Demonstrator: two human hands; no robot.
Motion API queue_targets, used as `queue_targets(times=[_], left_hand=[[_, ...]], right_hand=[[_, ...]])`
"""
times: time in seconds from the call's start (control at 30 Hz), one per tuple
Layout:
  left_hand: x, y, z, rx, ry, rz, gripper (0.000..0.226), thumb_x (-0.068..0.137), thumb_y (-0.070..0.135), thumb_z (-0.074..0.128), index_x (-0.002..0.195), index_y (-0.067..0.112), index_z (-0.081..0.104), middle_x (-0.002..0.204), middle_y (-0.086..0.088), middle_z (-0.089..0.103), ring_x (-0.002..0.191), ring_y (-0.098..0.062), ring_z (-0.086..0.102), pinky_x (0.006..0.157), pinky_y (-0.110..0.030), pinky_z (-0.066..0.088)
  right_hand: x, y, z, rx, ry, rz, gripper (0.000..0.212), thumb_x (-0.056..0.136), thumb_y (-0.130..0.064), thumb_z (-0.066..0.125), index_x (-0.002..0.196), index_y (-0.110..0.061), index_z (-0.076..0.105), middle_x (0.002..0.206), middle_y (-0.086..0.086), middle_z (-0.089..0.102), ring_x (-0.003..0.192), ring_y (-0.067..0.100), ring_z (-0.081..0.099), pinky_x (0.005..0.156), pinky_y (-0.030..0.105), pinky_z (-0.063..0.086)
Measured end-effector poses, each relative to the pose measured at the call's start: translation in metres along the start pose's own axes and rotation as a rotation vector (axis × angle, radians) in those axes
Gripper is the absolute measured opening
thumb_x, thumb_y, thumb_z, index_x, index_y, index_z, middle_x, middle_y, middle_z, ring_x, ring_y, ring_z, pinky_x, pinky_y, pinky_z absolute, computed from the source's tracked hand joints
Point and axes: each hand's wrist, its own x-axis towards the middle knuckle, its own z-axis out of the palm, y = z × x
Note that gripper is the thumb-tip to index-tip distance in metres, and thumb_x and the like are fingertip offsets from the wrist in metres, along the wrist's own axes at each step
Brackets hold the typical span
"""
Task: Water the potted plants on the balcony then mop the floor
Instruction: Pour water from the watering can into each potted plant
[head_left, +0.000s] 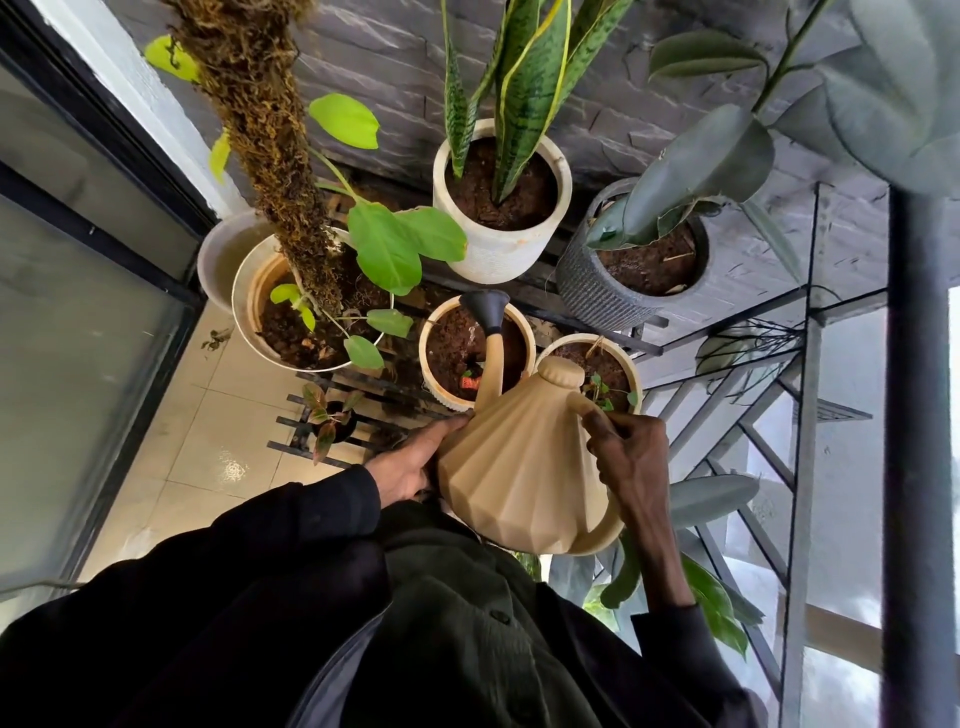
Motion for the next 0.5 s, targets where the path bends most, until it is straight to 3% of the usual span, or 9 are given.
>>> queue_targets(times=[0.1, 0.17, 0.2, 0.27, 0.33, 0.4, 0.5], left_hand=[[0.000, 0.001, 0.001, 0.012, -0.004, -0.003, 0.025, 0.096, 0.049, 0.062, 0.104, 0.025, 0.063, 0.110, -0.009, 0.067, 0.108, -0.030, 0.061, 0.107, -0.053, 0.046], [0.000, 0.002, 0.002, 0.018, -0.012, 0.006, 0.023, 0.096, 0.048, 0.062, 0.102, 0.026, 0.063, 0.107, -0.008, 0.067, 0.103, -0.028, 0.061, 0.107, -0.052, 0.046], [0.000, 0.002, 0.003, 0.018, -0.015, 0.012, 0.024, 0.096, 0.048, 0.062, 0.102, 0.025, 0.064, 0.107, -0.008, 0.068, 0.102, -0.027, 0.062, 0.108, -0.052, 0.045], [0.001, 0.001, 0.004, 0.014, -0.018, 0.026, 0.023, 0.096, 0.047, 0.063, 0.103, 0.025, 0.065, 0.108, -0.008, 0.069, 0.103, -0.027, 0.063, 0.109, -0.054, 0.045], [0.001, 0.000, 0.005, 0.015, -0.016, 0.037, 0.023, 0.096, 0.047, 0.064, 0.105, 0.026, 0.064, 0.111, -0.007, 0.068, 0.110, -0.029, 0.062, 0.111, -0.054, 0.043], [0.002, -0.002, 0.005, 0.026, -0.016, 0.051, 0.028, 0.094, 0.047, 0.065, 0.111, 0.025, 0.064, 0.115, -0.006, 0.067, 0.117, -0.029, 0.059, 0.114, -0.054, 0.040], [0.002, -0.002, 0.007, 0.018, -0.020, 0.100, 0.030, 0.091, 0.046, 0.070, 0.111, 0.024, 0.066, 0.116, -0.007, 0.068, 0.116, -0.028, 0.060, 0.114, -0.052, 0.041]], right_hand=[[-0.001, 0.003, 0.001, -0.013, 0.020, -0.018, 0.059, 0.091, -0.041, 0.065, 0.083, 0.017, 0.070, 0.070, 0.038, 0.065, 0.045, 0.037, 0.047, 0.045, 0.052, 0.050], [-0.002, 0.006, 0.002, -0.016, 0.039, -0.031, 0.061, 0.087, -0.043, 0.063, 0.086, 0.017, 0.072, 0.071, 0.036, 0.068, 0.051, 0.052, 0.058, 0.048, 0.058, 0.053], [-0.003, 0.008, 0.003, -0.004, 0.050, -0.032, 0.062, 0.086, -0.045, 0.063, 0.085, 0.017, 0.072, 0.070, 0.035, 0.068, 0.052, 0.051, 0.059, 0.047, 0.057, 0.054], [-0.005, 0.014, 0.005, 0.029, 0.070, -0.030, 0.064, 0.086, -0.048, 0.063, 0.075, 0.014, 0.070, 0.059, 0.029, 0.063, 0.042, 0.034, 0.047, 0.044, 0.046, 0.047], [-0.007, 0.021, 0.007, 0.054, 0.094, -0.022, 0.062, 0.091, -0.046, 0.068, 0.063, 0.010, 0.063, 0.045, 0.011, 0.048, 0.042, 0.018, 0.032, 0.047, 0.034, 0.034], [-0.010, 0.027, 0.010, 0.059, 0.126, -0.018, 0.061, 0.093, -0.042, 0.071, 0.055, 0.002, 0.055, 0.043, -0.011, 0.035, 0.042, 0.013, 0.023, 0.049, 0.029, 0.028], [-0.020, 0.034, 0.013, 0.066, 0.154, -0.018, 0.059, 0.095, -0.047, 0.071, 0.051, -0.013, 0.050, 0.043, -0.013, 0.034, 0.044, 0.008, 0.020, 0.048, 0.027, 0.026]])
